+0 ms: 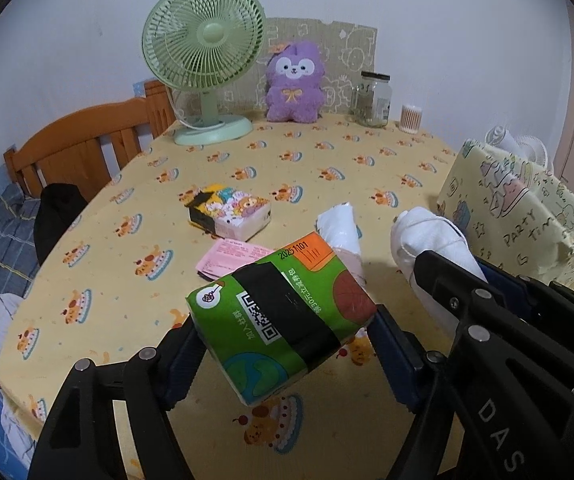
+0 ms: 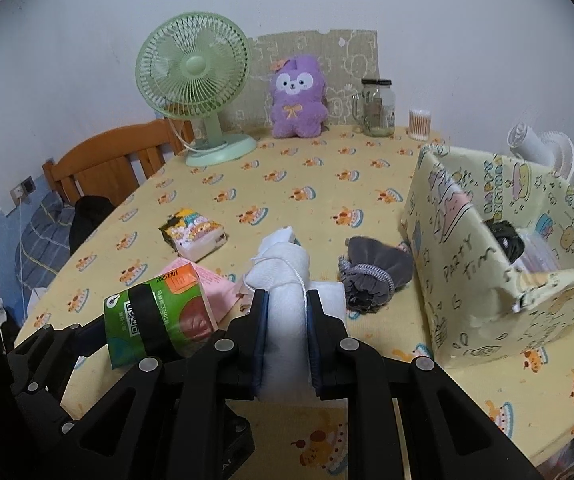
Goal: Organize soft objects
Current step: 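Carry the tissue pack with the left tool while the right tool carries the white cloth to the box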
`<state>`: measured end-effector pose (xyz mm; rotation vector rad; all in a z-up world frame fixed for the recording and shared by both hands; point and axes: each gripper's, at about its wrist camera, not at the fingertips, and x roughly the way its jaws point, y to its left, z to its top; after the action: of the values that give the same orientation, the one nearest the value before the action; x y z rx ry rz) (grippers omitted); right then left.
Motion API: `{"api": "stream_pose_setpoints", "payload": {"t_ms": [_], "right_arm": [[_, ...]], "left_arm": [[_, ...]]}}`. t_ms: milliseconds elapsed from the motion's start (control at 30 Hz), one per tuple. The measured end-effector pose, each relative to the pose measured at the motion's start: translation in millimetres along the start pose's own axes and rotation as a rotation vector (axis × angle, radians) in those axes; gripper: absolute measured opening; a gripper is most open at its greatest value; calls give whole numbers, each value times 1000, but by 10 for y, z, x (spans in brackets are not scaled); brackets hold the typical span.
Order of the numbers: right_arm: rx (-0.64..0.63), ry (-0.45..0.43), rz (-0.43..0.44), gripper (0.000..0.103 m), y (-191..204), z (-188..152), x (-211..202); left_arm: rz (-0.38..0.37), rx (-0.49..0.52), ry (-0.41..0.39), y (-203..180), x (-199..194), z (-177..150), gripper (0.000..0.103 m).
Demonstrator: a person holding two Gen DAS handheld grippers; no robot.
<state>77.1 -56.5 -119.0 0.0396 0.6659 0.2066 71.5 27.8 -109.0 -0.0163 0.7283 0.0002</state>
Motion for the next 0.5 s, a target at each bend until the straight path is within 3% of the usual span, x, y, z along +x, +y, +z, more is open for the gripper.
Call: {"api": "stream_pose_setpoints", "payload": {"t_ms": [500], "right_arm": [[5, -102, -51, 21, -37, 221, -423]], "left_arm": [[4, -15, -94, -83, -350, 218, 79]]}}
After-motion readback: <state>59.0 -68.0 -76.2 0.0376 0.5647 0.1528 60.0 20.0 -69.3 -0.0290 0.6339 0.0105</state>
